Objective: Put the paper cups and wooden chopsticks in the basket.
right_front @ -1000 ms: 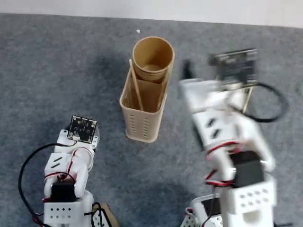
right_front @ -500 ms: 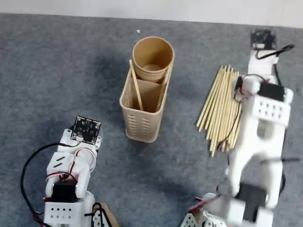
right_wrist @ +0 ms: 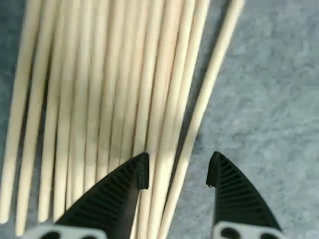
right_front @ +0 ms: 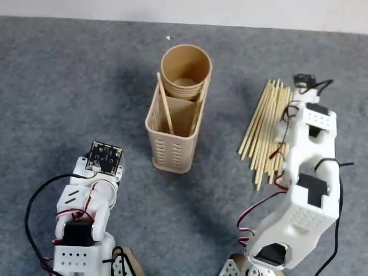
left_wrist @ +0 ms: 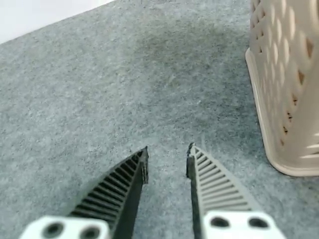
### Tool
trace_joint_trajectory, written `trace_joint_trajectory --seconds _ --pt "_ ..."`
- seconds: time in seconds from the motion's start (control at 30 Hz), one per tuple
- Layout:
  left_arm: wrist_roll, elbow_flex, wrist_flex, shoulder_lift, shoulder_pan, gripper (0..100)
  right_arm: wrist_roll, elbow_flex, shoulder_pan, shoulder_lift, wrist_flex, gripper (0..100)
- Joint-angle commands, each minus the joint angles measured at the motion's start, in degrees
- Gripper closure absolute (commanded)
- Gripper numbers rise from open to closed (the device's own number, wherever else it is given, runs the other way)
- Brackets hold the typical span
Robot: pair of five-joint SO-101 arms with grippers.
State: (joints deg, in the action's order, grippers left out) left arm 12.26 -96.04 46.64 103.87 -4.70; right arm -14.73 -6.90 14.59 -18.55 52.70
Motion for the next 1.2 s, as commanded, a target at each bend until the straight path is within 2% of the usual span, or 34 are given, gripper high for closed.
trace_joint_trajectory --seconds 0.0,0.3,0.47,0.8,1.0,1.17 --pt "0.7 -1.0 -1.0 0.1 0.8 84 -0.7 2.2 1.9 0.2 -2.0 80.1" --pt "0.7 -1.0 -1.0 0.1 0.8 84 -0.7 2.2 2.4 -5.6 -4.4 81.8" --pt "0.7 -1.0 -1.0 0.1 0.9 84 -0.4 3.3 2.7 -5.1 -4.6 99.8" --pt "0.7 -1.0 -1.0 0.1 1.0 84 -0.6 8.0 0.2 0.1 2.6 91.8" --pt "0.7 -1.0 -1.0 0.1 1.0 84 -0.6 8.0 -0.4 0.1 2.3 84.5" --pt "0.7 -1.0 -1.0 0.1 1.0 84 -0.6 8.0 0.0 0.1 2.2 84.3"
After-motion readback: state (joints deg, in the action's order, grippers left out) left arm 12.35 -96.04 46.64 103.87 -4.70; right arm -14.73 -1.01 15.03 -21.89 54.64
